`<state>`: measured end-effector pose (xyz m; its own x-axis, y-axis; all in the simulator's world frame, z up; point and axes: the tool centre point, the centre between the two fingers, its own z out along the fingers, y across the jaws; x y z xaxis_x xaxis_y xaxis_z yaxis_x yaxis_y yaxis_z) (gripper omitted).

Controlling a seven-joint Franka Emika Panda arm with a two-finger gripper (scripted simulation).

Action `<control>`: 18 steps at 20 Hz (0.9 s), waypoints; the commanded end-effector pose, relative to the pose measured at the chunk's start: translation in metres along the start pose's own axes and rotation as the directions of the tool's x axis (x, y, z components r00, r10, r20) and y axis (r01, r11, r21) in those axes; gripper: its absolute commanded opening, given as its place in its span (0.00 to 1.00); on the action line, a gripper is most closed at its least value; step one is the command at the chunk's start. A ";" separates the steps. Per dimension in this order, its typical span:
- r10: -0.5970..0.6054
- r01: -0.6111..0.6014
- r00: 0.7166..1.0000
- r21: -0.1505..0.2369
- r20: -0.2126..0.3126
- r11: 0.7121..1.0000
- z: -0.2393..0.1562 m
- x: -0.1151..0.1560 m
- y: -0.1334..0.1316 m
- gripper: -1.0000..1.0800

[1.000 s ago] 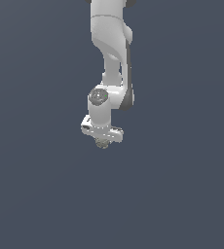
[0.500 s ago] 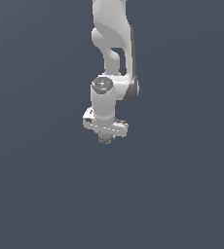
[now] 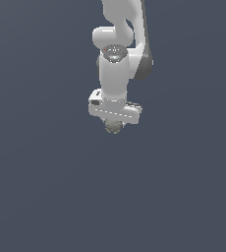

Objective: Pick up the object and move it to a goal position.

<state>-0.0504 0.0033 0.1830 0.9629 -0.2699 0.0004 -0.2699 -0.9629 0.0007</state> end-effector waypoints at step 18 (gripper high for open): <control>0.000 0.000 1.000 -0.001 0.000 1.000 -0.208 -0.027 -0.069 0.00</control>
<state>-0.0567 0.0718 0.3756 0.9629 -0.2700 0.0018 -0.2700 -0.9629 0.0018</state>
